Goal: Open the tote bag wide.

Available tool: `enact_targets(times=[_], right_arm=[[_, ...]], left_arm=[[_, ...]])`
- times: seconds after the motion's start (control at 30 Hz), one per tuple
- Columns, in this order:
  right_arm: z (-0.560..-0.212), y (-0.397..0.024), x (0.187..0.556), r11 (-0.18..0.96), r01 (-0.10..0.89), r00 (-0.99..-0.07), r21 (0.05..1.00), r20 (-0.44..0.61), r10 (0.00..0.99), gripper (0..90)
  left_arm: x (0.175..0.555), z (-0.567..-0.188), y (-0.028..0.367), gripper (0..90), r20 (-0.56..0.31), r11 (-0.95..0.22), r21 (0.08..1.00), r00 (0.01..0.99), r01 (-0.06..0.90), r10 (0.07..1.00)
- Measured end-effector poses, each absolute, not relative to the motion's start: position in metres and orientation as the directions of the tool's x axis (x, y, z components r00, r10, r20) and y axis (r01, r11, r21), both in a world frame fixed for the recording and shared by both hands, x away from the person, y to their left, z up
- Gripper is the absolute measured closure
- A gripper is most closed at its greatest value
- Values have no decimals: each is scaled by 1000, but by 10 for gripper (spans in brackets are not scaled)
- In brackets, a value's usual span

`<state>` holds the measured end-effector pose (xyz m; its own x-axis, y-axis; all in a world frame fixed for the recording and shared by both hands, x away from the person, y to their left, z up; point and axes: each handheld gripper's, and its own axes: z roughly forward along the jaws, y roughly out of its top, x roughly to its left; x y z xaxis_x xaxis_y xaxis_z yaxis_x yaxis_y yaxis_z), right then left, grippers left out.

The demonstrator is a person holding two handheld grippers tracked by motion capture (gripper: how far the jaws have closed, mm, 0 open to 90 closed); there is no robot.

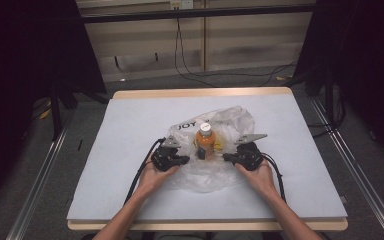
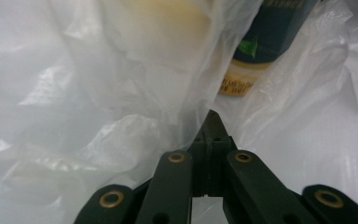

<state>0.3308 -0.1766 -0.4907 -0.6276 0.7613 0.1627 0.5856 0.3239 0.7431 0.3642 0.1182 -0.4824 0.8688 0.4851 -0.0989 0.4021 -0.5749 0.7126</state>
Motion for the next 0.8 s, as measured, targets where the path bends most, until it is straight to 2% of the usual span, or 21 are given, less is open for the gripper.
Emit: enact_targets(times=[0.1, 0.23, 0.53, 0.8], right_arm=[[-490, -179, 324, 319, 601, -623, 733, 180, 761, 900], [-485, -179, 314, 374, 595, -649, 711, 152, 746, 900], [-481, -200, 292, 378, 616, -632, 691, 147, 761, 900], [-461, -196, 283, 334, 545, -683, 769, 176, 709, 900]], left_arm=[[359, -480, 121, 900, -91, -600, 700, 881, 388, 464], [348, -476, 130, 900, -77, -641, 675, 899, 364, 430], [335, -471, 149, 900, -105, -626, 686, 902, 371, 419], [322, -440, 155, 900, -96, -518, 800, 916, 304, 389]])
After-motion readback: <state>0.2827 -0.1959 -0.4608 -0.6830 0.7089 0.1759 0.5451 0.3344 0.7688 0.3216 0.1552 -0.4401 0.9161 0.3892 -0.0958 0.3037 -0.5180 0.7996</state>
